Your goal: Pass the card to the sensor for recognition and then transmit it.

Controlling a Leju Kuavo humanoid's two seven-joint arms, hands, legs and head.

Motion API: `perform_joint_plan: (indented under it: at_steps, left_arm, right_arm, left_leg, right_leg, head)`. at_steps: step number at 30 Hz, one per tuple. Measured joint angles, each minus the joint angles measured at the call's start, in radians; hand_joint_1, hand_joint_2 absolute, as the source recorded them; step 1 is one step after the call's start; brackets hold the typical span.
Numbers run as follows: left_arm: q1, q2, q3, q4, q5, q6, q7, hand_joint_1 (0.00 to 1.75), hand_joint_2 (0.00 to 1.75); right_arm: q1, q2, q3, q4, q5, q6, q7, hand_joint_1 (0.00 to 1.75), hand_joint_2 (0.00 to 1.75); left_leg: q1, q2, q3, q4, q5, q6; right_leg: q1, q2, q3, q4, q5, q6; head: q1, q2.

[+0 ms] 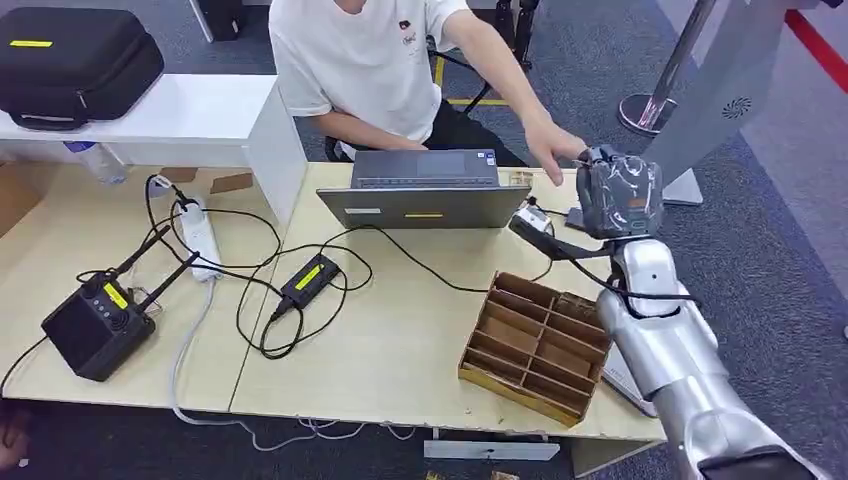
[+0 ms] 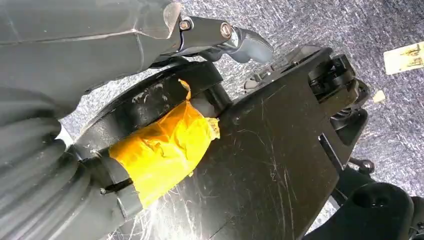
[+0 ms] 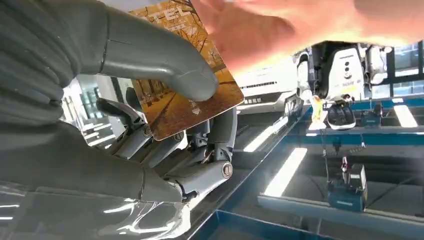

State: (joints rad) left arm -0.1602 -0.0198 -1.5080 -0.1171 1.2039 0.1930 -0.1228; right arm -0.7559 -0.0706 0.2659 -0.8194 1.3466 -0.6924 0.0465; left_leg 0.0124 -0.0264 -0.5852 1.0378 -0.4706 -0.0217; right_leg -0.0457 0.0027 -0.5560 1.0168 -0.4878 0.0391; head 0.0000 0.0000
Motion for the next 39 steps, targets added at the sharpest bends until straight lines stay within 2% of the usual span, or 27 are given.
perform_joint_plan:
  at_steps: [9,10,22,29,32,39]
  left_arm:
    - [-0.001,0.000,0.000,0.000,-0.017,-0.003,0.006,0.00,1.75]
    - [-0.001,0.000,0.000,0.000,-0.017,-0.004,0.006,0.00,1.75]
    - [-0.005,-0.001,0.000,0.000,-0.031,-0.002,0.016,0.00,1.75]
    - [-0.005,-0.003,0.000,0.000,-0.021,0.001,0.017,0.00,1.75]
    - [-0.004,-0.003,0.000,0.000,-0.008,0.003,0.017,0.00,1.75]
    - [0.001,-0.003,0.000,0.000,0.028,0.006,0.002,0.00,1.75]
  right_arm:
    - [-0.066,0.000,0.027,0.116,-0.001,0.011,0.031,1.75,1.75]
    - [-0.074,0.000,0.030,0.129,-0.001,0.012,0.033,0.00,1.75]
    - [-0.094,0.000,0.073,0.176,-0.035,0.001,0.026,0.00,1.75]
    - [-0.093,-0.014,0.088,0.175,-0.031,0.001,0.044,0.00,1.75]
    - [-0.089,-0.040,0.095,0.175,-0.031,0.002,0.053,0.00,1.75]
    - [-0.044,-0.197,0.083,0.164,-0.063,0.002,0.046,0.00,1.75]
  left_leg:
    - [0.000,0.000,-0.001,0.000,0.000,0.000]
    - [0.000,0.000,-0.001,0.000,0.000,0.000]
    - [0.000,0.000,-0.001,0.000,0.000,0.000]
    - [0.000,0.000,-0.001,0.000,0.000,0.000]
    - [0.000,-0.001,-0.001,0.001,0.000,0.000]
    - [-0.001,-0.003,-0.004,0.002,0.000,0.001]
  right_leg:
    - [0.000,0.000,-0.001,0.000,0.000,0.000]
    - [0.000,0.000,-0.001,0.000,0.000,0.000]
    - [0.000,0.000,-0.001,0.000,0.000,0.000]
    - [0.000,0.000,-0.001,0.000,0.000,0.000]
    - [0.000,-0.001,-0.001,0.000,0.000,0.000]
    - [-0.001,-0.004,-0.002,-0.002,0.001,0.001]
  head:
    - [0.000,0.000]
    - [0.000,0.000]
    - [0.000,0.000]
    - [0.000,0.000]
    - [0.000,0.000]
    - [0.000,0.000]
